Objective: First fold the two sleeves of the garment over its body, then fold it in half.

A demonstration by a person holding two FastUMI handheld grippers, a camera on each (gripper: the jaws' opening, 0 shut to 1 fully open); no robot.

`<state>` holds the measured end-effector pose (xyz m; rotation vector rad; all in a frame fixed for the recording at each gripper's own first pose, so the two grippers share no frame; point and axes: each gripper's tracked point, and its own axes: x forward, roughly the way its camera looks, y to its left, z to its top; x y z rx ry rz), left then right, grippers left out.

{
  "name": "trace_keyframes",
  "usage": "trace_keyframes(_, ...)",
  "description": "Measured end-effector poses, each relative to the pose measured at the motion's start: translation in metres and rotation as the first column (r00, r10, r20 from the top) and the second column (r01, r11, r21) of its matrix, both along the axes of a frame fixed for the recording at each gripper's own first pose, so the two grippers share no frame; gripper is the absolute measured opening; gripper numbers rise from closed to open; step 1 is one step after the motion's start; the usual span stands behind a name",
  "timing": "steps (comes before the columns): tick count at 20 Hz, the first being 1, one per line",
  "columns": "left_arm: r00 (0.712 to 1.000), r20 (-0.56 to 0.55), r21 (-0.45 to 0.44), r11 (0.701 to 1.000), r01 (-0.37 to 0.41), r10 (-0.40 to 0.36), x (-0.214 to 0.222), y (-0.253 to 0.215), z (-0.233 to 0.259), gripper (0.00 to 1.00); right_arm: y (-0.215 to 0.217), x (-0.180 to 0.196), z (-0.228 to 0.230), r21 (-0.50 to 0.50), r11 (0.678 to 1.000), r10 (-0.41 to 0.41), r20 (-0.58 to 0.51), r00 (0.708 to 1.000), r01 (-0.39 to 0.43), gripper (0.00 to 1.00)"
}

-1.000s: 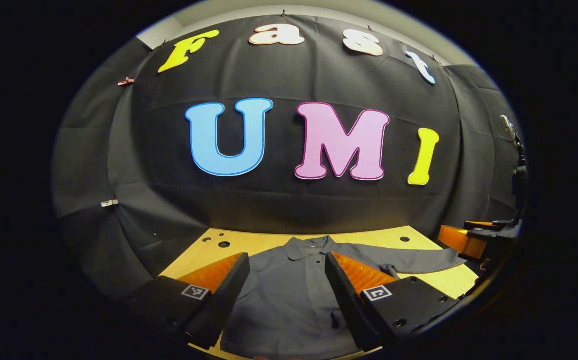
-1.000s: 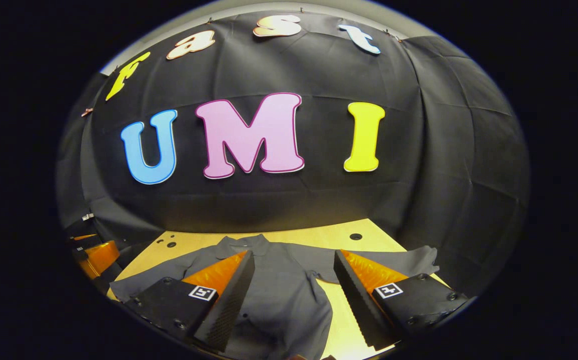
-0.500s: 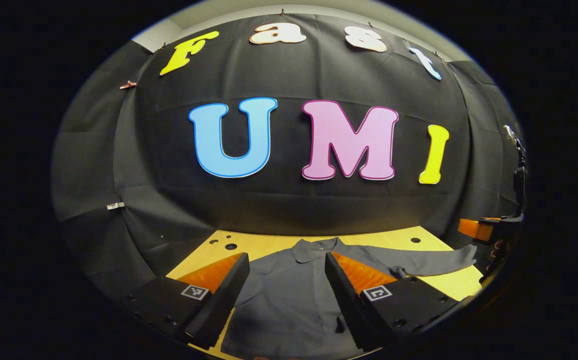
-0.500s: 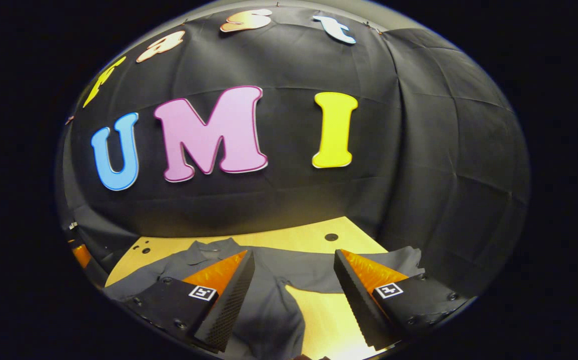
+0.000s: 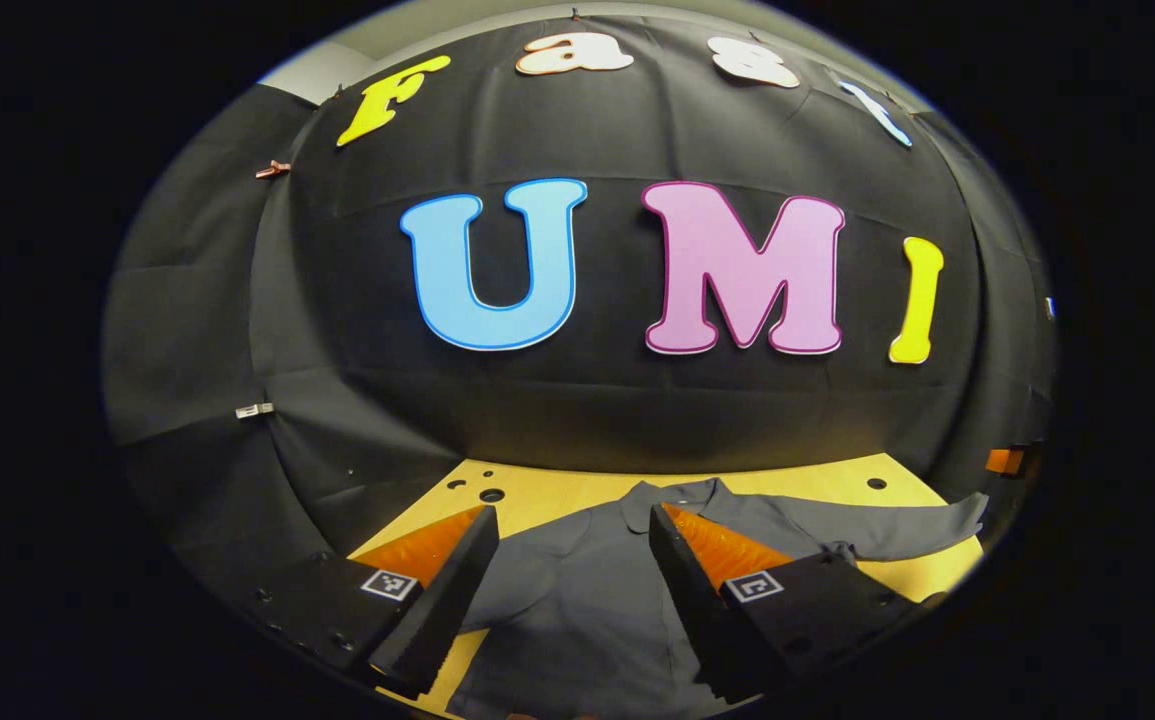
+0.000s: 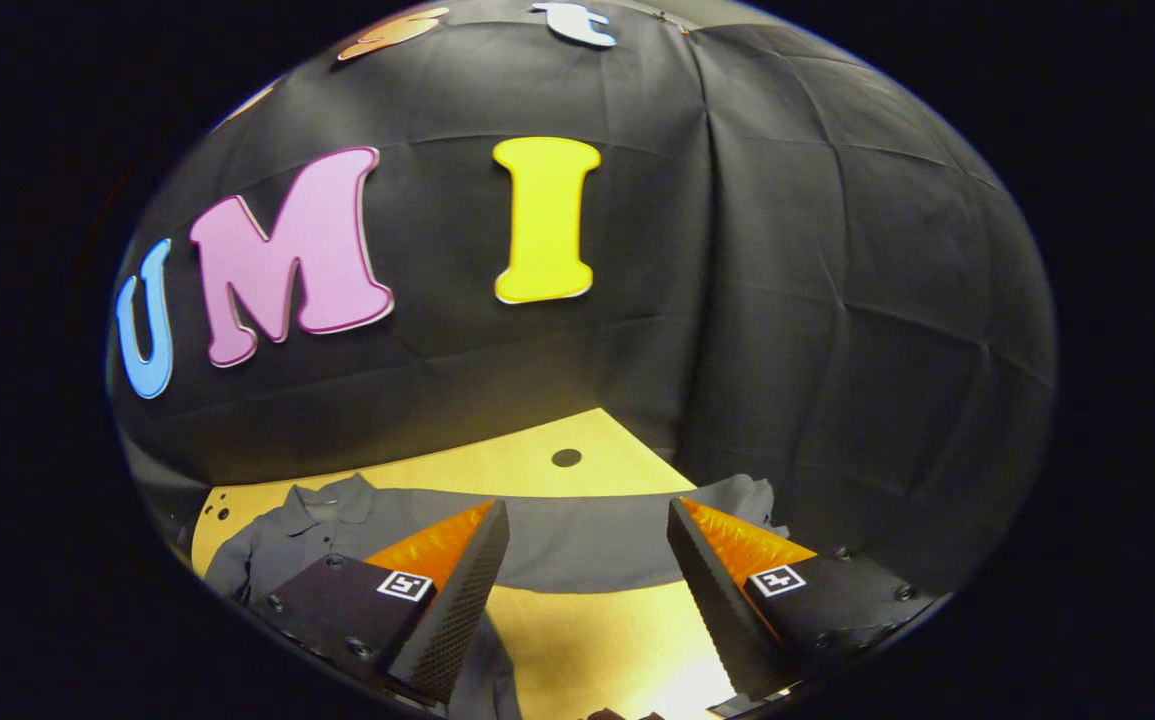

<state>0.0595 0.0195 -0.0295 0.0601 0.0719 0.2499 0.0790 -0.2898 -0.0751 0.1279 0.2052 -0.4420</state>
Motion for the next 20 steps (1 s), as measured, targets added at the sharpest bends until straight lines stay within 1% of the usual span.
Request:
trace_keyframes(3,0.999,-0.032,-0.006,1.0,-0.011,0.011,0.008,0.001,-0.009,0.96,-0.035,0.009,-0.014,0.009,0.998,-0.066,-0.023,0.998,0.066,0.99)
trace_keyframes(9,0.997,-0.073,-0.018,0.999,-0.033,0.032,0.025,0.0,-0.024,0.96,-0.102,0.02,-0.048,0.05,0.981,-0.183,-0.09,0.979,0.188,0.99)
trace_keyframes(11,0.995,-0.088,-0.033,0.998,-0.046,0.043,0.029,0.001,-0.031,0.96,-0.121,0.023,-0.06,0.065,0.974,-0.208,-0.113,0.972,0.216,0.99)
trace_keyframes(15,0.99,-0.123,-0.069,0.994,-0.084,0.075,0.029,0.006,-0.044,0.96,-0.164,0.017,-0.086,0.095,0.954,-0.264,-0.169,0.95,0.283,0.99)
trace_keyframes(20,0.979,-0.173,-0.082,0.989,-0.125,0.11,0.028,0.012,-0.06,0.96,-0.201,0.025,-0.118,0.146,0.936,-0.282,-0.228,0.932,0.319,0.99)
